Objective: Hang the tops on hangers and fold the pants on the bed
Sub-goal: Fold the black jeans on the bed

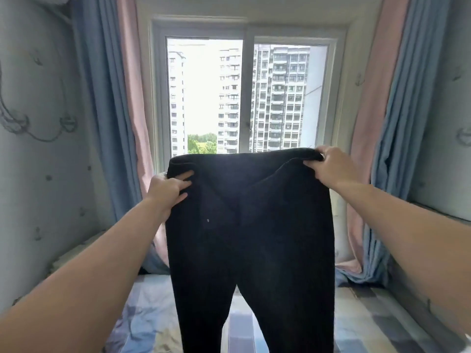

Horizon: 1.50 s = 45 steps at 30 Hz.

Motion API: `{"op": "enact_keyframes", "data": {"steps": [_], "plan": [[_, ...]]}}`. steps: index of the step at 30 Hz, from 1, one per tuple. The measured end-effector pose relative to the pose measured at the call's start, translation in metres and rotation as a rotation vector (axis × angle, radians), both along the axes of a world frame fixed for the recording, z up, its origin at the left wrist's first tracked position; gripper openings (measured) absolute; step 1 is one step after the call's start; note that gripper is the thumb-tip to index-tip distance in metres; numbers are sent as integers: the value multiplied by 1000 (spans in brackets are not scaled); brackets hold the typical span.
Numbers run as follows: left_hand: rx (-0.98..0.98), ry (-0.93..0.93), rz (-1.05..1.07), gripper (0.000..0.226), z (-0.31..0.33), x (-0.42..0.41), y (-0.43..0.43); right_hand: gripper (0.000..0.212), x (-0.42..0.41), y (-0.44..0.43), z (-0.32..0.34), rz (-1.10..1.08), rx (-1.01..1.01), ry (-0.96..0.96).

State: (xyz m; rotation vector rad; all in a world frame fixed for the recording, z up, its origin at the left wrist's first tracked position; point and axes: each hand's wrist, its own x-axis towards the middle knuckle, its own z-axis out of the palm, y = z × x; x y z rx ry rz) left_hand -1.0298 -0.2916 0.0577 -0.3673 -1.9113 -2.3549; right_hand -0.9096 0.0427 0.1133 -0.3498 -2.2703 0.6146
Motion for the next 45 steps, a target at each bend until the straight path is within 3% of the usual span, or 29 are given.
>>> {"op": "enact_keyframes", "data": {"steps": [4,7,10,12,14,18,23,28,34,40,43,45], "plan": [[-61,162,96,18,56,-2,0,34,5,3,56,-126,157,108],[-176,258,220,26,89,-2,-5,42,6,5,86,-162,205,159],[-349,395,432,20,115,0,-9,29,10,1,109,-140,223,183],[-403,425,503,32,128,-1,-15,24,11,-1,119,-115,193,196],[-481,402,562,40,137,-6,-25,26,13,-4,127,-106,162,207],[-828,263,725,40,143,-12,-46,38,11,-10,130,-79,102,182],[-1125,120,679,45,136,-10,-52,33,-3,-16,116,22,-122,138],[-1262,63,667,48,119,-16,-53,30,-16,-21,101,51,-314,122],[-1584,-29,623,50,117,-12,-56,27,-20,-25,97,21,-384,87],[-1633,54,649,63,112,-14,-54,50,-24,-24,96,41,-525,43],[-1485,14,550,71,117,-22,-60,53,-29,-13,96,44,-569,32],[-1422,-25,447,68,119,-25,-67,45,-26,-10,94,26,-586,31]]}}
